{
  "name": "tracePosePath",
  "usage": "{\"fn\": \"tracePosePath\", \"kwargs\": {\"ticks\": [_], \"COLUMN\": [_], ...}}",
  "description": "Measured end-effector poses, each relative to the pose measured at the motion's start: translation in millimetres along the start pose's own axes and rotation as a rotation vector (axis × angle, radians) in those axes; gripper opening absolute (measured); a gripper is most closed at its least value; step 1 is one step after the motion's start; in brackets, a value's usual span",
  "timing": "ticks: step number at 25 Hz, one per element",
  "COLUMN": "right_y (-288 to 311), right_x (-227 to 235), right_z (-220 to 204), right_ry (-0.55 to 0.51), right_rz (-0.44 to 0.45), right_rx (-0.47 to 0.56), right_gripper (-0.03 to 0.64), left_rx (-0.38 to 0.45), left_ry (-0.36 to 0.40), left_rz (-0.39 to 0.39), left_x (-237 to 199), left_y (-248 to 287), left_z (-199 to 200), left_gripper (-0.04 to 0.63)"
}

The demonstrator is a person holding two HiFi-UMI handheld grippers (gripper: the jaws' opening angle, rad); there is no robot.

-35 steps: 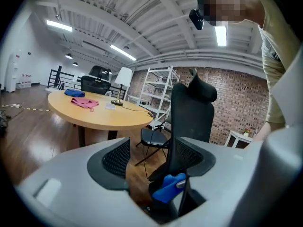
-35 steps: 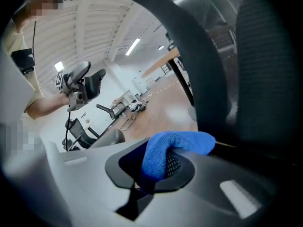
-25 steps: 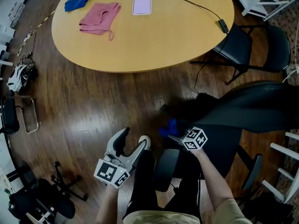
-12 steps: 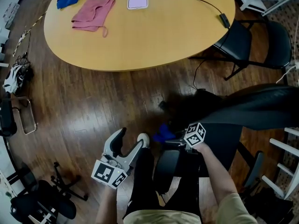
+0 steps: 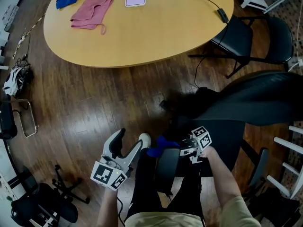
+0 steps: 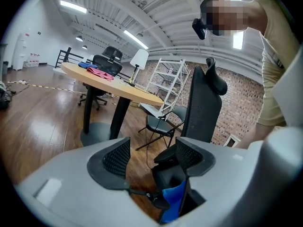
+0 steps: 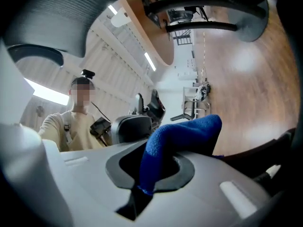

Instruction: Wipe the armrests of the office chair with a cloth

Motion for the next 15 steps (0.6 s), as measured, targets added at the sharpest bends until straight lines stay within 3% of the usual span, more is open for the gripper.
{"fn": "tracePosePath", "kwargs": {"ticks": [2,4,6,8,11,13,15], "right_y": [-2,-6,-14,-30,-58,-68,-70], "right_x": [-5,-8,-6,-4,-12,-24,-41], "right_z": [-2,-2,-3,-12,-39,-65,-94], "right_ry": [-0.028,-0.084,-0.170,-0.233,-0.281,-0.278,-0.258], "right_rz": [-0.006,-0.074,-0.231,-0.442,-0.705,-0.789,-0.827], "right_rx": [0.034,0.056,0.055,0.037,0.054,0.067,0.019], "right_gripper": [0.012,0.013,0.015,0.016,0.017,0.017,0.017], "left_rx": [0.005,0.024,0.055,0.092,0.113,0.076,0.083], "left_ry": [0.004,0.004,0.011,0.027,0.099,0.158,0.145], "left_rz": [0.007,0.009,0.014,0.031,0.068,0.113,0.164], "left_x": [4,10,16,25,47,63,80], "left_y": [0,-2,-9,-25,-55,-81,-110], "left_z": [-5,-8,-11,-17,-35,-54,-71], "left_gripper": [0.287,0.287,0.287,0.287,0.287,0.287,0.287]}}
Point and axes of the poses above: the fingertips, and each gripper's own axes: y forward along the fingers, x to its right, z out of its top, the point moved 7 cm from there along -y, backward along the fingers, and after that the axes turned 8 degrees about -y, right-handed, at the moved point
